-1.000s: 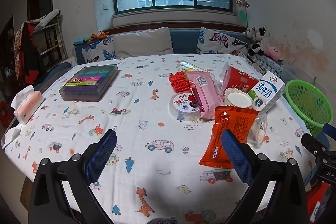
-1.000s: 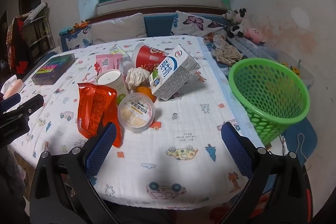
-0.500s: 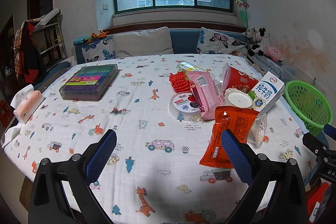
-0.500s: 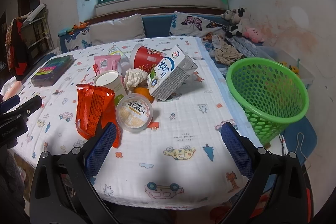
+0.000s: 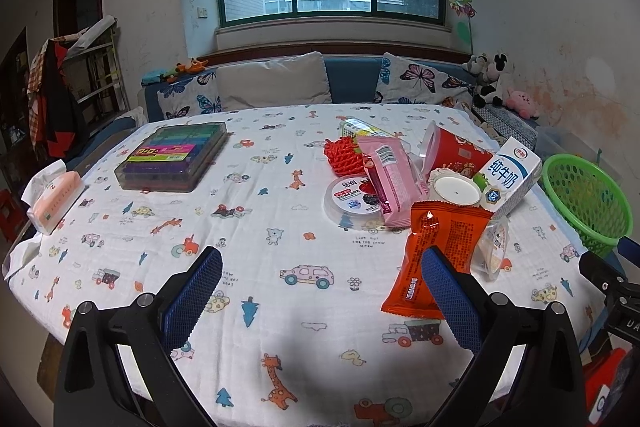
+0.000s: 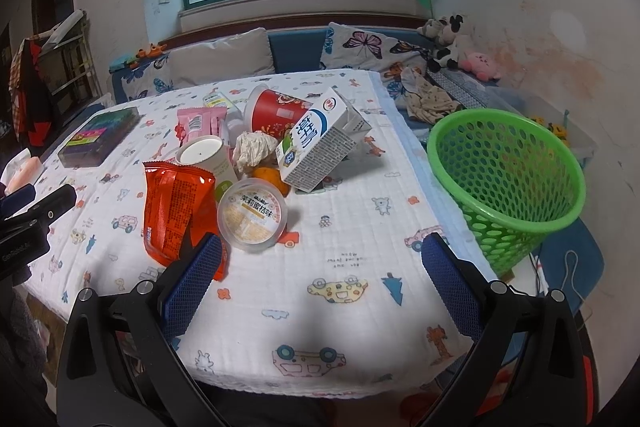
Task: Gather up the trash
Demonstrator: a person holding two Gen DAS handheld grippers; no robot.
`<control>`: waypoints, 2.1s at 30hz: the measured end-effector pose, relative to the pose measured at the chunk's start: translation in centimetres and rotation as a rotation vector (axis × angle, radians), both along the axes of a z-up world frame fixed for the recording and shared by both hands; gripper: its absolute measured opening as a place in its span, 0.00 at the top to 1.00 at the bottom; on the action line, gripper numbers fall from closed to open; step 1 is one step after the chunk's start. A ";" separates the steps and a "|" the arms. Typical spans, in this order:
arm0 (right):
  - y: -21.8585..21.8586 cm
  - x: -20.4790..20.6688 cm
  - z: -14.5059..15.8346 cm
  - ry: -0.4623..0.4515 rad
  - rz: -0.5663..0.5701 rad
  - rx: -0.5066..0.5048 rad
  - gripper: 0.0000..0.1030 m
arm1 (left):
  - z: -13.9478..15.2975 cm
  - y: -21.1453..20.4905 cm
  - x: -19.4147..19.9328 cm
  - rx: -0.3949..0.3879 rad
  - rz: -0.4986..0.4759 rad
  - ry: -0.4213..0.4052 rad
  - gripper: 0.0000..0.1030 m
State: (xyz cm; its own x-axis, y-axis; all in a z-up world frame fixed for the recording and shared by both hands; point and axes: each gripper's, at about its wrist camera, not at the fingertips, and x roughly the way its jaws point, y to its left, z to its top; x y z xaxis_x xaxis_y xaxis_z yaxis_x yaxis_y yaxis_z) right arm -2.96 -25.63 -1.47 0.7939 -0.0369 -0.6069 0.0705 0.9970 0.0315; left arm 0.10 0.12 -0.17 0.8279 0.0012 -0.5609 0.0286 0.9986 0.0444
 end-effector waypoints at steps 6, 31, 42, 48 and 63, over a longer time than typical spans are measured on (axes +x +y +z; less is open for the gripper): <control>0.0 -0.1 0.0 -0.001 -0.001 -0.001 0.04 | 0.0 0.3 -0.2 -0.006 0.001 0.002 0.06; -0.1 0.0 -0.1 0.005 -0.003 0.003 0.04 | -0.1 0.3 -0.2 -0.006 0.003 0.004 0.06; -0.2 0.2 -0.2 0.007 -0.004 0.005 0.04 | -0.3 0.2 -0.2 -0.004 0.001 0.004 0.06; -0.1 0.3 -0.2 0.009 -0.002 0.004 0.04 | -0.4 0.2 -0.1 -0.006 0.001 0.006 0.06; -0.4 2.4 -0.6 0.044 0.005 0.002 0.04 | -1.2 -0.4 1.9 -0.004 -0.008 0.054 0.06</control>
